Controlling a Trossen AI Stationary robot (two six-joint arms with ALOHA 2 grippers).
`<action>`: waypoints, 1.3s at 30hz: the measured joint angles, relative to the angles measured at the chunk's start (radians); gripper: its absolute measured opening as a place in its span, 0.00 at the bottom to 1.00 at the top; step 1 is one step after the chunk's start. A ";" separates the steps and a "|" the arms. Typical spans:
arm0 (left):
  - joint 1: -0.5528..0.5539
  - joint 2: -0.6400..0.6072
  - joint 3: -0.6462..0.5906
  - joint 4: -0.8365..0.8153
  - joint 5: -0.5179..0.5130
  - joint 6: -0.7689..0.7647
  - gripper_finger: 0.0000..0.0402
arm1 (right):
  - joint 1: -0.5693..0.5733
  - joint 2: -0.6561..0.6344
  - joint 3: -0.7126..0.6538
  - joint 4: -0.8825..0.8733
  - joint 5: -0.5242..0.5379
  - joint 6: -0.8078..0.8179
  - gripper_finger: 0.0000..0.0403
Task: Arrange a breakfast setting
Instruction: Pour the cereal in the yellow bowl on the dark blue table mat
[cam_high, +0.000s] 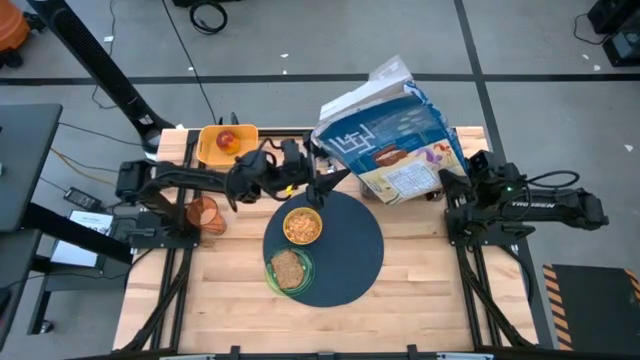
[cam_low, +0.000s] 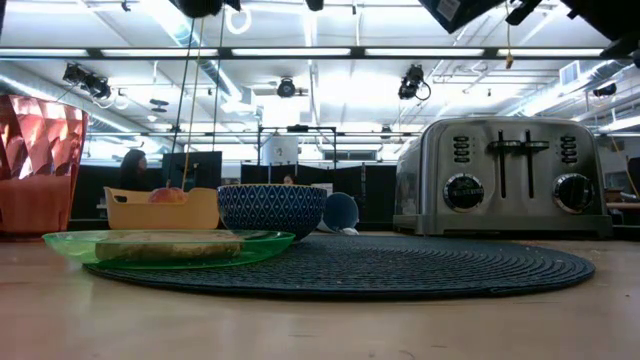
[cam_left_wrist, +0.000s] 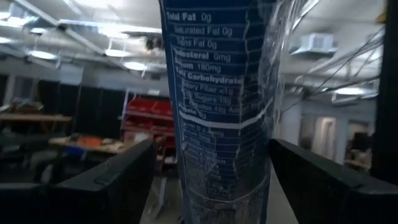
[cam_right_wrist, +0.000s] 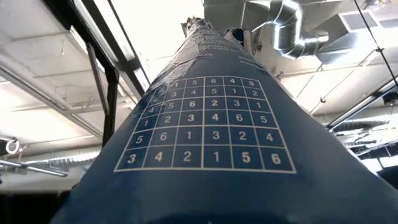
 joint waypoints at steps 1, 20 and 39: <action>0.003 0.011 0.000 0.029 0.014 -0.001 0.80 | 0.000 0.005 0.000 0.006 0.002 -0.008 0.67; 0.013 0.033 0.000 0.165 0.071 -0.048 0.65 | -0.027 0.125 0.041 0.042 0.000 -0.063 0.67; 0.019 0.028 0.000 0.184 0.073 -0.045 0.22 | -0.027 0.163 0.066 0.021 0.004 -0.095 0.74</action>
